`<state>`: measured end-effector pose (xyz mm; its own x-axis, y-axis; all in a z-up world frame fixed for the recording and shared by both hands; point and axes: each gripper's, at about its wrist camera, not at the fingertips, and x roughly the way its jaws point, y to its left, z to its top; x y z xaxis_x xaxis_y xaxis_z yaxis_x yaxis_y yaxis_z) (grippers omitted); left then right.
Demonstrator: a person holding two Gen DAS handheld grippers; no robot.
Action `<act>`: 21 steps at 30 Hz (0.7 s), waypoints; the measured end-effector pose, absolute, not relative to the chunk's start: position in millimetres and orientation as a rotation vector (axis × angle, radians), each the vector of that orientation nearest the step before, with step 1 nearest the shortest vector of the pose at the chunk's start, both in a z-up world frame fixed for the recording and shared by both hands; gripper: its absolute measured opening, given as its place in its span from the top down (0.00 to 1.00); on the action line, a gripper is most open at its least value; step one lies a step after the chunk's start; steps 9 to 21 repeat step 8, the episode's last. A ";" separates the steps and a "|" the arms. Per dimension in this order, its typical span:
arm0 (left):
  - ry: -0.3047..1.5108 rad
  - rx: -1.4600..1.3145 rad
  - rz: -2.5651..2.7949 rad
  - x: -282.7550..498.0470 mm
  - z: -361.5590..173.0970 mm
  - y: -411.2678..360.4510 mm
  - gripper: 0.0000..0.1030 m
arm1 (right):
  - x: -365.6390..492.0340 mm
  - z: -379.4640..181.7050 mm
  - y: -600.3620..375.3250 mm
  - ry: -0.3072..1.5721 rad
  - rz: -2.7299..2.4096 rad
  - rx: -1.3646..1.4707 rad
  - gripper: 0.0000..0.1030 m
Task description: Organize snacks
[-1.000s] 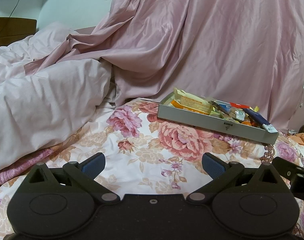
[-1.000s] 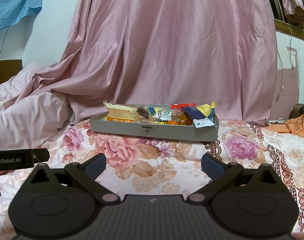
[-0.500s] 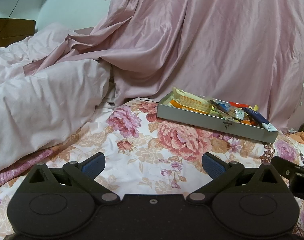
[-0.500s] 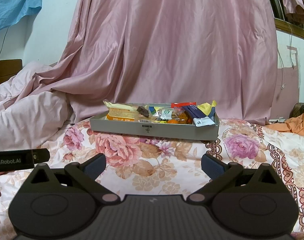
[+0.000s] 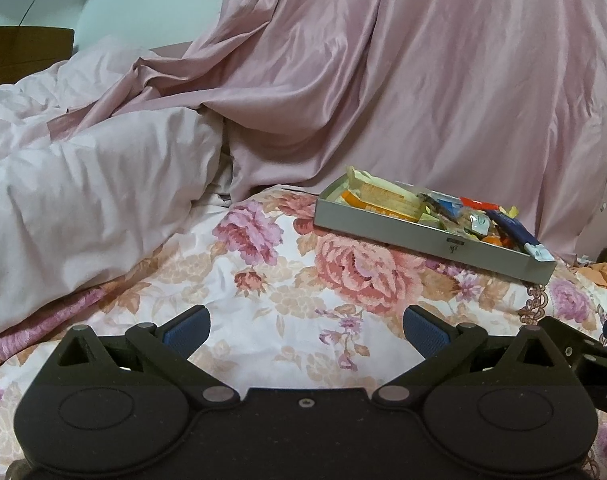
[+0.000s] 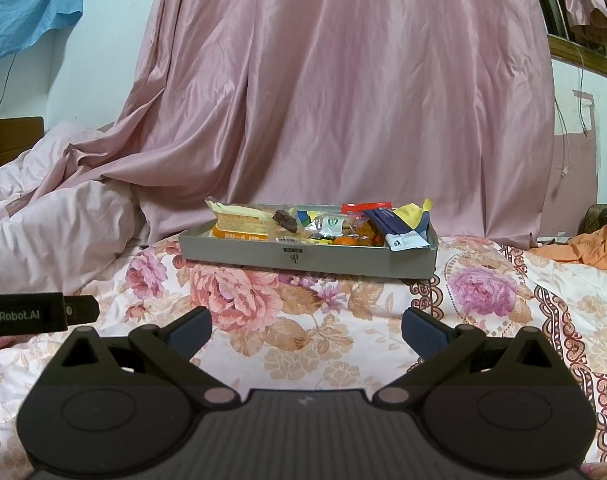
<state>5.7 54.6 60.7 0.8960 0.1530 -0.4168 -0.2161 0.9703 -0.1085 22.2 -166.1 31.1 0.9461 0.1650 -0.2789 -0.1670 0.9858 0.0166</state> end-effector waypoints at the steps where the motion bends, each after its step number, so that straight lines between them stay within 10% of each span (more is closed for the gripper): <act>1: 0.419 -0.153 0.191 6.1 60.4 54.9 0.01 | 23.0 31.2 -166.3 0.284 0.169 -0.007 0.00; 21: 0.410 -0.135 0.206 5.5 59.8 53.9 0.01 | 23.6 30.4 -165.7 0.287 0.169 -0.007 0.00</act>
